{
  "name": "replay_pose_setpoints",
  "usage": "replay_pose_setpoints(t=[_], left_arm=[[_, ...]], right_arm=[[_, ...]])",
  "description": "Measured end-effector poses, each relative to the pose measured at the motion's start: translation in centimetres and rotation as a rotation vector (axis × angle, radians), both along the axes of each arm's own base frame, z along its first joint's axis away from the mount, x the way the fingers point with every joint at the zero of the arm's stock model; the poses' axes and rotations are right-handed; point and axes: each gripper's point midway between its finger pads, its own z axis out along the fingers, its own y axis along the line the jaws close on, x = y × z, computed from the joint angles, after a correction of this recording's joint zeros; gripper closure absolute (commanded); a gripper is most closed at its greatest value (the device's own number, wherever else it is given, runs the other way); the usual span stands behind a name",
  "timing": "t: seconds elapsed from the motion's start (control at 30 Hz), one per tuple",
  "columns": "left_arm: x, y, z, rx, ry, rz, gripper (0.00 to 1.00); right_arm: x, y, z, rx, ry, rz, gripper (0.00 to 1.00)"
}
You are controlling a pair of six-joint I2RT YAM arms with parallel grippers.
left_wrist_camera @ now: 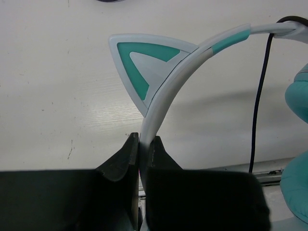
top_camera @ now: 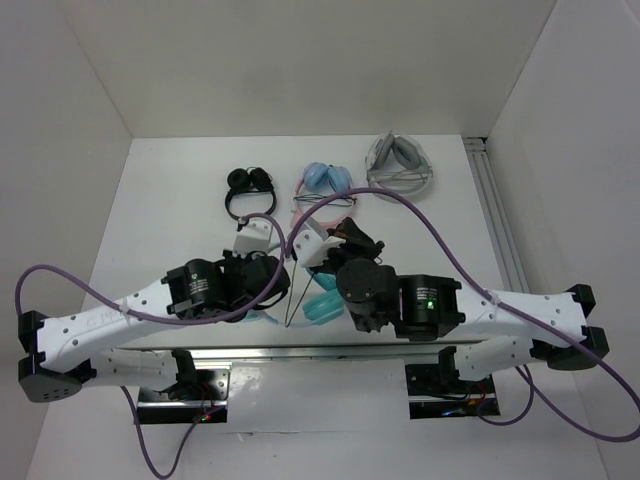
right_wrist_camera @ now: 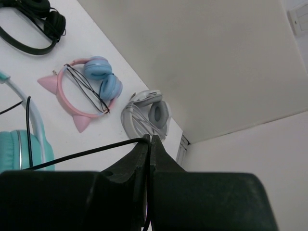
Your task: Wrap the headphones
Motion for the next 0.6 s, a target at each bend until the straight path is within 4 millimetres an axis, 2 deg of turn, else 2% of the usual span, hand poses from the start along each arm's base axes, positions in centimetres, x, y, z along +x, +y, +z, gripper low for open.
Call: replay_pose_setpoints(t=[0.17, 0.43, 0.6], left_arm=[[-0.5, -1.5, 0.6, -0.052, 0.013, -0.113, 1.00], [-3.4, -5.2, 4.5, -0.287, 0.002, -0.448, 1.00], [-4.5, -6.9, 5.3, -0.320, 0.008, -0.579, 1.00]], right_arm=[[0.3, -0.2, 0.2, 0.003, -0.014, -0.005, 0.96], [0.1, -1.0, 1.5, 0.170, 0.029, 0.139, 0.90], [-0.5, -0.8, 1.8, 0.226, 0.046, 0.212, 0.86]])
